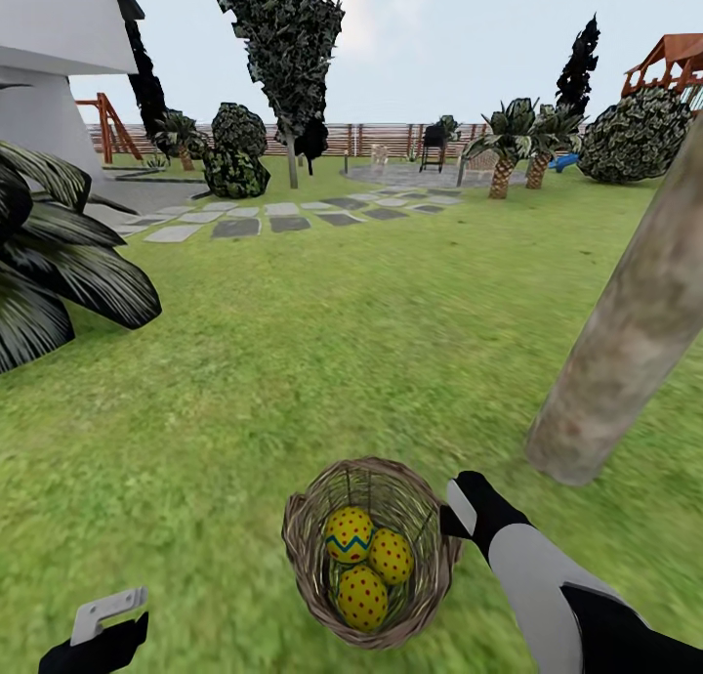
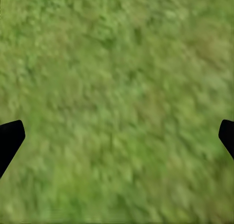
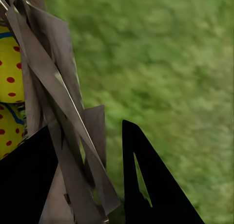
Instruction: Take the three Easter eggs out of the wicker basket on the lawn in the garden, then place them on the lawn next to a single tree (choose any tree) so that all three eggs are next to the same tree and none are left in the basket.
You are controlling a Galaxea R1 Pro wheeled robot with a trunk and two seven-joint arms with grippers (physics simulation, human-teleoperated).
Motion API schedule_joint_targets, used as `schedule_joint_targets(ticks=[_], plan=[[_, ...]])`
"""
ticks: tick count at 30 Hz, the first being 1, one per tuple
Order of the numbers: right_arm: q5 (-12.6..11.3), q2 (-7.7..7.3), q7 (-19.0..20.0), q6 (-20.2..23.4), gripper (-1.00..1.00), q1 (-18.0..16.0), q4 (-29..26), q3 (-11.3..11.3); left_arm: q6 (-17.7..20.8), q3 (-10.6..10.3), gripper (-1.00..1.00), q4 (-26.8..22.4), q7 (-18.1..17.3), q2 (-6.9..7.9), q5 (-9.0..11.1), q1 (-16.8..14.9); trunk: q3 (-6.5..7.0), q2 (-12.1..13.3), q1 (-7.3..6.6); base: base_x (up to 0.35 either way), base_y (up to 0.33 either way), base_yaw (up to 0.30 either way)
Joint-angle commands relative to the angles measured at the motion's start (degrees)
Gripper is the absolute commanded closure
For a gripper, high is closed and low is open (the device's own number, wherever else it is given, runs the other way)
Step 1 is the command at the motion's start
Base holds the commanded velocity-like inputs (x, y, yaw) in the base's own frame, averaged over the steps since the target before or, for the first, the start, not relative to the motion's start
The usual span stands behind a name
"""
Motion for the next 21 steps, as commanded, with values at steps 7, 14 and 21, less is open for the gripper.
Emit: schedule_joint_targets(ticks=[7, 14, 21], plan=[[-0.4, 0.06, -0.2, 0.1, 1.00, 0.0, -0.1, -0.3, -0.6, -0.1, -1.00, -0.1, 0.3, 0.03, 0.0, 0.0, -1.30, -2.8, 1.54, 0.000, 0.000, 0.000], [-0.4, 0.06, -0.2, 0.1, 1.00, 0.0, -0.1, -0.3, -0.7, -0.1, -1.00, 0.0, 0.3, 0.02, 0.0, 0.0, -2.56, -5.7, 3.08, 0.000, 0.000, 0.000], [-0.4, 0.06, -0.2, 0.1, 1.00, 0.0, -0.1, -0.3, -0.7, -0.1, -1.00, 0.0, 0.3, 0.03, -0.1, 0.0, -3.81, -8.5, 4.61, 0.000, 0.000, 0.000]])
